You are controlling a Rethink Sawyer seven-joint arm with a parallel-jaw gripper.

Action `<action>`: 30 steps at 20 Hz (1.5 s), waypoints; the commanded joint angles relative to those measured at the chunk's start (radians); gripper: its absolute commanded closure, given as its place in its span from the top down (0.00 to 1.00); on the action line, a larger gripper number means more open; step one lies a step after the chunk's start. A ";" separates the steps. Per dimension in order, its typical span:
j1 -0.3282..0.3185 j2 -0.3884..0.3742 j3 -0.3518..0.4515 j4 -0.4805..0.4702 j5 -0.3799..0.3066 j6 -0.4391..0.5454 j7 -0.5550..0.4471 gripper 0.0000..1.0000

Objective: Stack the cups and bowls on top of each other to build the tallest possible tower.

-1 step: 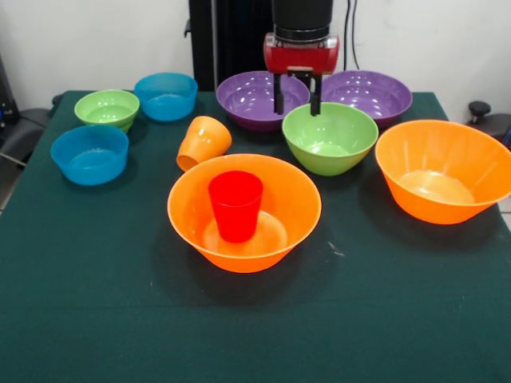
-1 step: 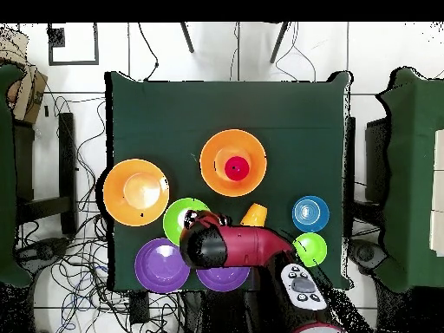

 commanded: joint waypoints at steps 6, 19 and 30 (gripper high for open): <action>0.032 0.116 -0.028 -0.009 -0.081 -0.110 0.084 1.00; 0.063 0.202 -0.063 -0.082 -0.093 -0.137 0.071 1.00; 0.104 0.303 -0.092 -0.158 -0.080 -0.186 0.082 1.00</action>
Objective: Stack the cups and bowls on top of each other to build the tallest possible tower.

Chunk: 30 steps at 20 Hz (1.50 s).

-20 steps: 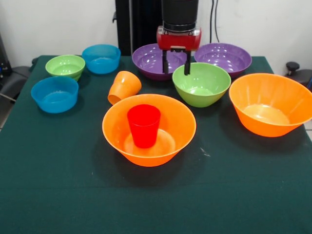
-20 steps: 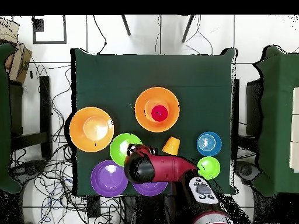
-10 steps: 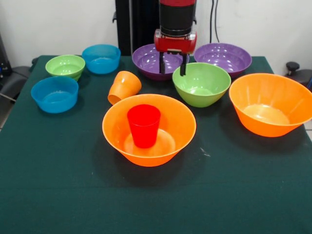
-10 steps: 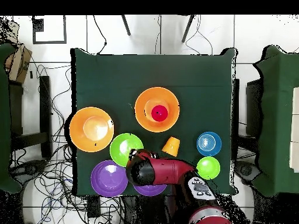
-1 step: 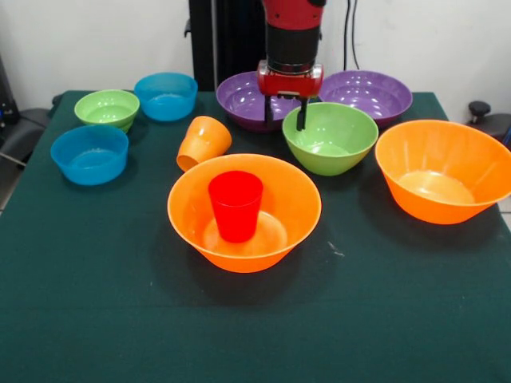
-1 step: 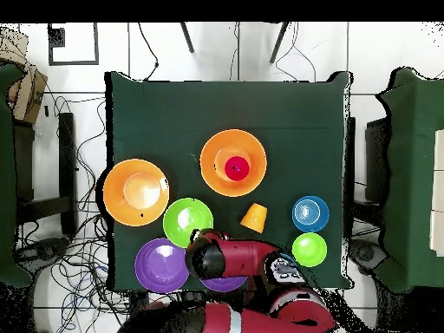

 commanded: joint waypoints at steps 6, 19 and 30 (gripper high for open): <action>0.026 0.093 0.029 -0.142 -0.041 -0.083 0.073 1.00; 0.011 0.049 0.054 -0.123 -0.033 -0.038 0.066 1.00; -0.089 -0.220 0.163 0.004 0.001 0.160 0.019 1.00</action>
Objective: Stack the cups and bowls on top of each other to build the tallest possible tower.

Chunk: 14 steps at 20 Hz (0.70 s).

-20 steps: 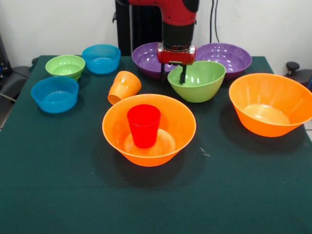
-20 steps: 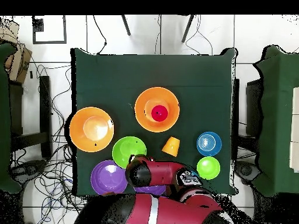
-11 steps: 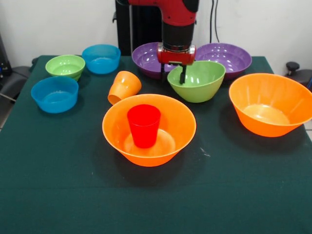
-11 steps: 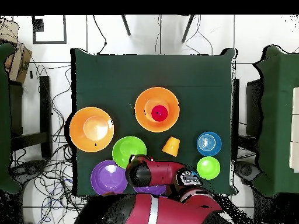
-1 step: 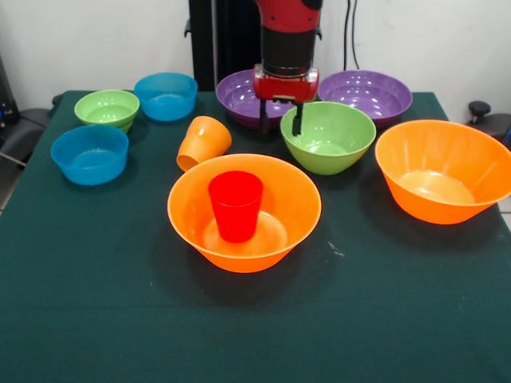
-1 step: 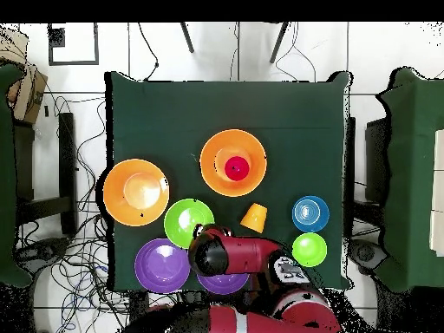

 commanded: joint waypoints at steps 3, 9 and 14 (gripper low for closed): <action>-0.112 -0.210 0.198 0.045 0.000 0.191 -0.005 1.00; -0.212 -0.228 0.270 0.092 -0.030 0.191 -0.025 1.00; -0.255 -0.144 0.230 0.064 -0.113 0.129 -0.038 1.00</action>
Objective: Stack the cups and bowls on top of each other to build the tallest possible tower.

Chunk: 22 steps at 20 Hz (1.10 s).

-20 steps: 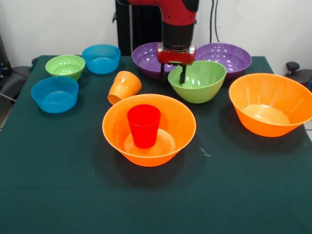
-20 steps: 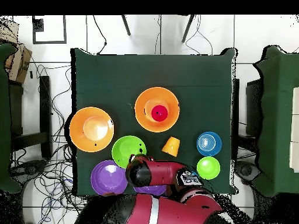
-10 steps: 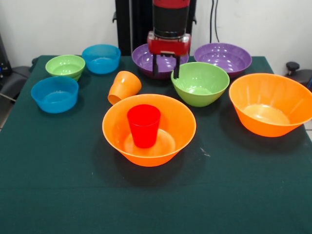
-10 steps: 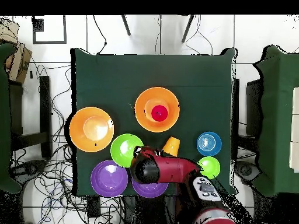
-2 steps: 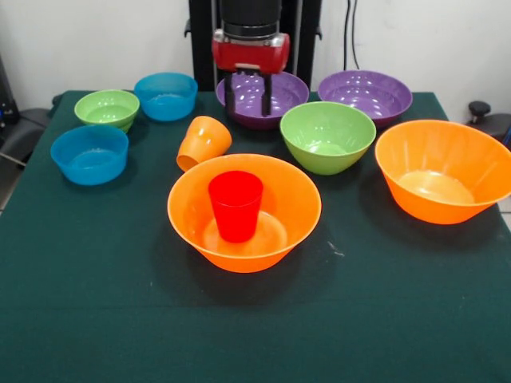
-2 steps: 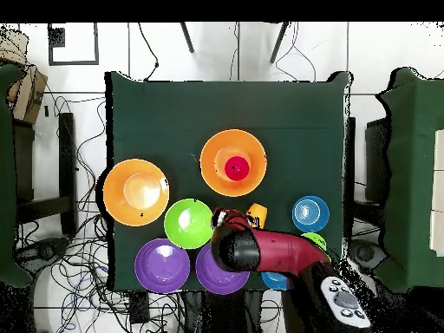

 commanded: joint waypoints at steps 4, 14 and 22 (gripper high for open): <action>-0.064 0.099 0.078 0.012 -0.159 -0.008 -0.038 1.00; -0.065 0.182 0.021 -0.001 -0.264 -0.089 0.027 1.00; -0.191 0.090 0.105 0.061 -0.295 0.006 -0.029 1.00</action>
